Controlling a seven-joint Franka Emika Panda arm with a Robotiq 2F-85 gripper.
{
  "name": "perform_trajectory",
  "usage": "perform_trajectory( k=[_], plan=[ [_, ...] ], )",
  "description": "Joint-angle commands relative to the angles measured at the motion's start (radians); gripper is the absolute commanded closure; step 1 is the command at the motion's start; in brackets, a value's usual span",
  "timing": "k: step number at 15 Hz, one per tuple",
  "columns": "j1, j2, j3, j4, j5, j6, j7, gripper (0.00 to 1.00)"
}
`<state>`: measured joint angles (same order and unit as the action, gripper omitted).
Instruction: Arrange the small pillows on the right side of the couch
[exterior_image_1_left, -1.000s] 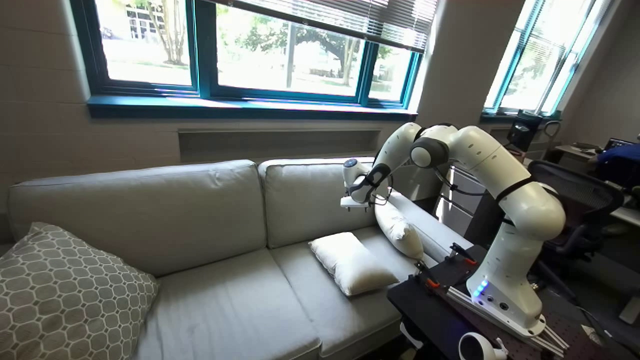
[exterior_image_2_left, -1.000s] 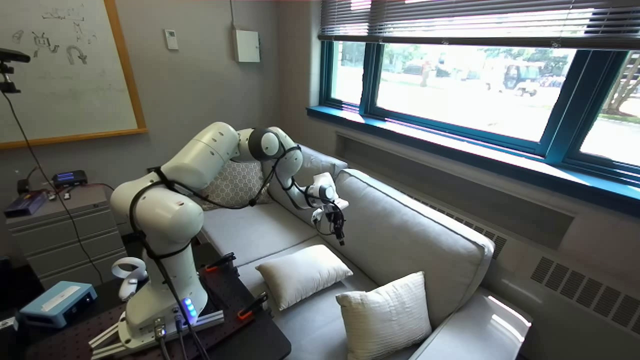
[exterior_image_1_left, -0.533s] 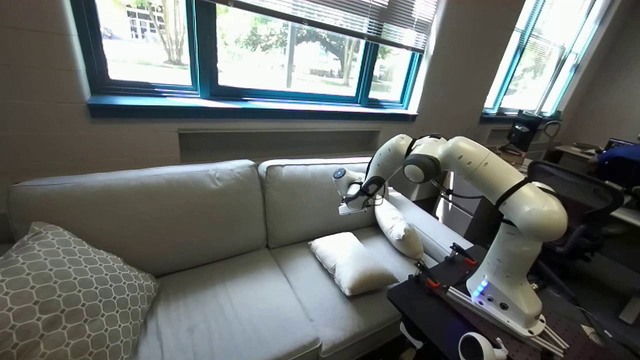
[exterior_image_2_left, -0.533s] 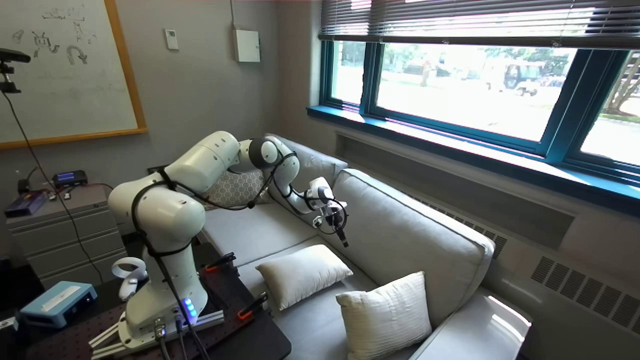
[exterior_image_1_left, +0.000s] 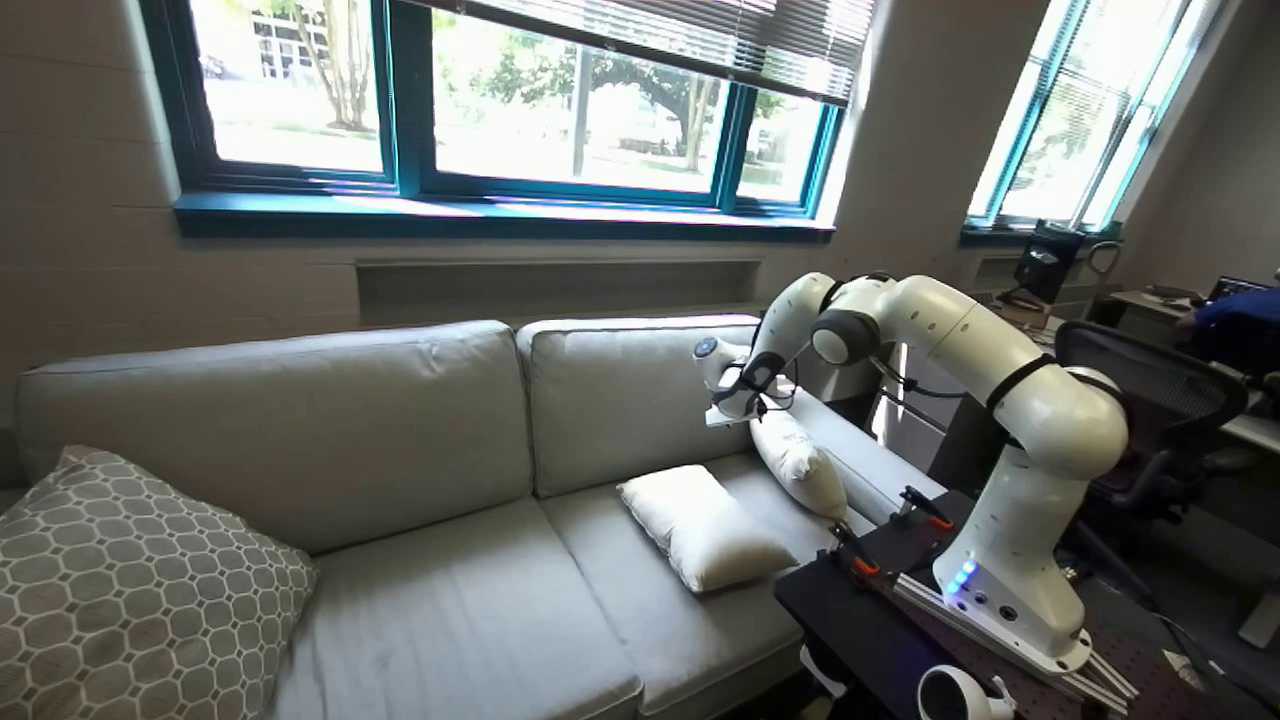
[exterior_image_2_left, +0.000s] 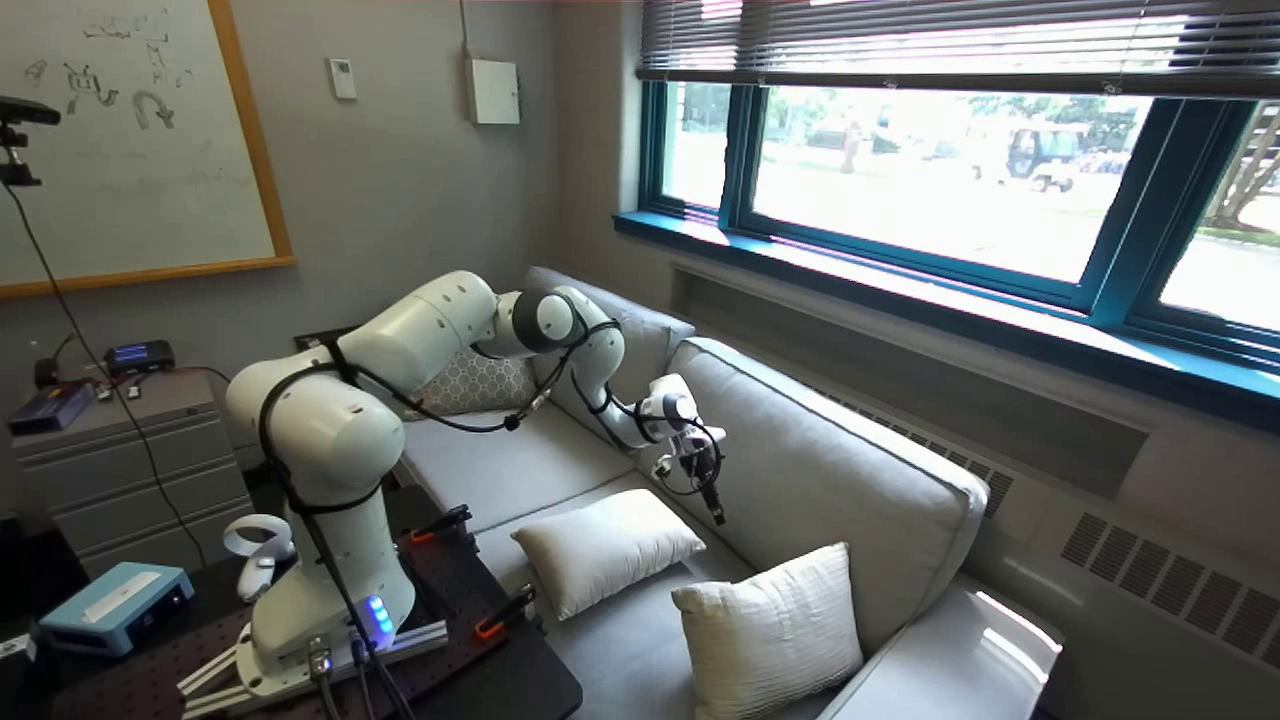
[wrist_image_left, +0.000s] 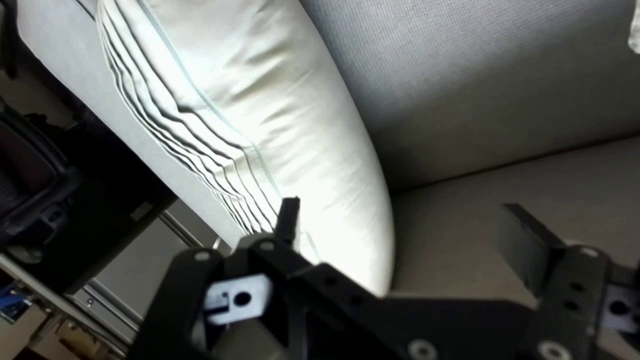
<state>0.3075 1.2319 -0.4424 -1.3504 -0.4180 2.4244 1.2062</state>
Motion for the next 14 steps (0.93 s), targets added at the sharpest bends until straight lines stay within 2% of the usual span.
perform_trajectory(
  k=[1,4,7,10,14],
  plan=[
    [-0.016,0.001,0.012,0.007,-0.002,-0.002,0.001,0.00],
    [-0.006,0.008,0.015,0.019,-0.005,-0.002,0.008,0.00],
    [-0.014,0.062,0.010,0.091,-0.015,-0.009,-0.011,0.00],
    [-0.057,0.094,0.003,0.136,-0.031,0.005,-0.081,0.00],
    [-0.158,0.121,0.020,0.184,-0.018,0.040,-0.251,0.00]
  ],
)
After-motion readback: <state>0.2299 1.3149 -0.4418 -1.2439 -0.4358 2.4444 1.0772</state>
